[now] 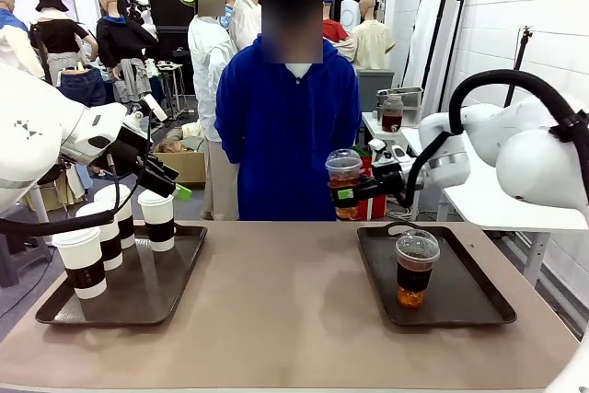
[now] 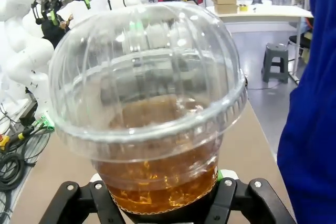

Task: Distribute the coffee onto the tray.
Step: Pick up another iced Americano from the middle of the table and place it on the right Handle tray.

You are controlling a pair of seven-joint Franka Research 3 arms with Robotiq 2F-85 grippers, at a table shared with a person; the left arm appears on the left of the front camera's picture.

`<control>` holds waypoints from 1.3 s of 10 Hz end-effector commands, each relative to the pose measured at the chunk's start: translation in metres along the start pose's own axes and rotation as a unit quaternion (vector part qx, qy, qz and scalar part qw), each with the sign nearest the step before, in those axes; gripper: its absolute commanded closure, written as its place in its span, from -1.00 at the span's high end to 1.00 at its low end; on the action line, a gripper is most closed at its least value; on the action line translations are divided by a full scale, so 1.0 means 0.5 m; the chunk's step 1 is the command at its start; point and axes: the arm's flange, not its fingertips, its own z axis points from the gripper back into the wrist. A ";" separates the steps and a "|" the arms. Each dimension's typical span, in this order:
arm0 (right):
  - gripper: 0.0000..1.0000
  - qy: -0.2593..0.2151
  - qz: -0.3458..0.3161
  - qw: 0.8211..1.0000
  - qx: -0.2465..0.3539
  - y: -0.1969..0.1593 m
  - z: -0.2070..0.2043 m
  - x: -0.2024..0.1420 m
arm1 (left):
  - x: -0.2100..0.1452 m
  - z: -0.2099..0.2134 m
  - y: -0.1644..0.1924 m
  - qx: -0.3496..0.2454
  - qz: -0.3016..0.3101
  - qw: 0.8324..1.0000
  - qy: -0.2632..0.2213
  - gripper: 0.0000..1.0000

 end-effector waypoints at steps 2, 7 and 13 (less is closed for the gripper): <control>0.28 -0.027 0.005 1.000 -0.015 0.048 -0.001 -0.014 | -0.005 -0.002 0.007 -0.008 -0.007 1.000 -0.005 1.00; 0.28 -0.004 -0.001 1.000 -0.008 0.017 0.015 -0.016 | -0.005 -0.002 0.007 -0.008 -0.007 1.000 -0.005 1.00; 0.28 -0.017 -0.016 0.997 -0.070 0.051 0.128 -0.085 | -0.005 -0.002 0.007 -0.008 -0.007 1.000 -0.005 1.00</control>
